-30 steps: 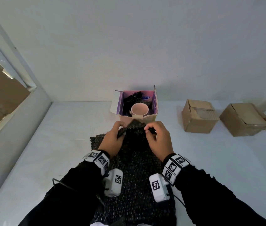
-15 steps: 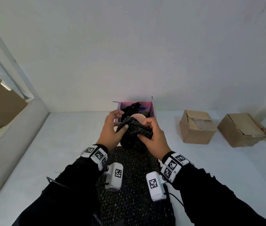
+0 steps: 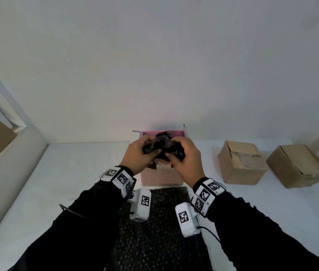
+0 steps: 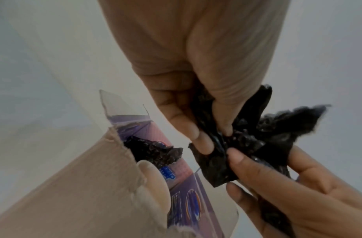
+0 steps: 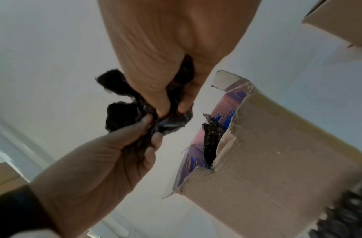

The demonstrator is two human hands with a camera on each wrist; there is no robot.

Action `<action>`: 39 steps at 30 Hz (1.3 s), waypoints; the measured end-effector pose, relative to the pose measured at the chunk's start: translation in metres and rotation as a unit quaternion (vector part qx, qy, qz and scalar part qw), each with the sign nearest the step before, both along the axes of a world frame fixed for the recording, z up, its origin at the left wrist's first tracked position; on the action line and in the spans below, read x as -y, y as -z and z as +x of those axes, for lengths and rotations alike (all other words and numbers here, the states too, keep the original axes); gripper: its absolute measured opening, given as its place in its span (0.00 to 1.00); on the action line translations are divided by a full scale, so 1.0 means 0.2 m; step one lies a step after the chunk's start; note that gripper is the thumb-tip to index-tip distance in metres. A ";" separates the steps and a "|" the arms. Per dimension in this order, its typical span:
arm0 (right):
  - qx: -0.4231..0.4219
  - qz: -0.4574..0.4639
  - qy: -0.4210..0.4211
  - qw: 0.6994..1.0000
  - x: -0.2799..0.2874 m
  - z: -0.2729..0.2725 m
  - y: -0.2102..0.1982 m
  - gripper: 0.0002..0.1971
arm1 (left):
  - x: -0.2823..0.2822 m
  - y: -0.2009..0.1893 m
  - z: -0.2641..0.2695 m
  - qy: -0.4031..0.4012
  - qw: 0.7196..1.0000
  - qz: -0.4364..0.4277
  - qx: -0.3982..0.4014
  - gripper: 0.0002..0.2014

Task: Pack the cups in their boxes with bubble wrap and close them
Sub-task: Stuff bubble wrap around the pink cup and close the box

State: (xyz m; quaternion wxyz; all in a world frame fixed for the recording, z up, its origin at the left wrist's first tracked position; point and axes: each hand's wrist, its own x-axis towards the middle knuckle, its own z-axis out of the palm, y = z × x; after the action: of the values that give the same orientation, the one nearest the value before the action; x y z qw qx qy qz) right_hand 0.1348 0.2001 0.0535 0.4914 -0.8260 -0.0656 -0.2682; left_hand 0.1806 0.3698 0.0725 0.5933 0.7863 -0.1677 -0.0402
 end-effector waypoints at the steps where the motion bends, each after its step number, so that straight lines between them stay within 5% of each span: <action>1: 0.024 -0.016 0.025 0.999 -0.01 0.04 -0.01 0.21 | 0.01 -0.01 0.04 -0.007 1.000 0.010 0.014 0.12; 5: 0.019 -0.022 0.108 0.994 -0.06 0.19 -0.01 0.22 | 0.04 -0.03 0.20 -0.017 0.998 0.039 -0.044 0.18; 13: -0.190 -0.130 0.170 0.958 -0.01 0.41 0.08 0.20 | 0.11 0.06 0.36 0.077 0.955 0.283 -0.052 0.23; 16: -0.229 -0.189 0.152 0.943 0.03 0.47 0.14 0.20 | 0.14 0.08 0.39 0.104 0.941 0.313 -0.071 0.23; 21: -0.256 -0.376 0.107 0.884 0.02 0.50 0.18 0.22 | 0.20 0.14 0.42 0.123 0.923 0.353 -0.098 0.40; 27: -0.328 -0.437 0.060 0.836 0.01 0.50 0.23 0.24 | 0.22 0.20 0.43 0.125 0.911 0.380 -0.103 0.35; 29: -0.321 -0.388 0.058 0.862 0.02 0.52 0.19 0.23 | 0.22 0.21 0.43 0.127 0.901 0.405 -0.094 0.32; 32: -0.196 -0.393 0.038 0.898 0.04 0.53 0.16 0.21 | 0.22 0.23 0.43 0.120 0.899 0.414 -0.076 0.30; 39: -0.201 -0.529 0.030 0.824 0.11 0.53 0.18 0.14 | 0.22 0.27 0.42 0.085 0.933 0.340 -0.080 0.26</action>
State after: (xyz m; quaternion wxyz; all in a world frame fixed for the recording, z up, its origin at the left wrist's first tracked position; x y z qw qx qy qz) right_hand 0.2410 0.1790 0.0169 -0.0273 -0.9964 -0.0724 -0.0348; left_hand 0.2642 0.3254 0.0191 0.2958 0.9181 -0.1625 -0.2077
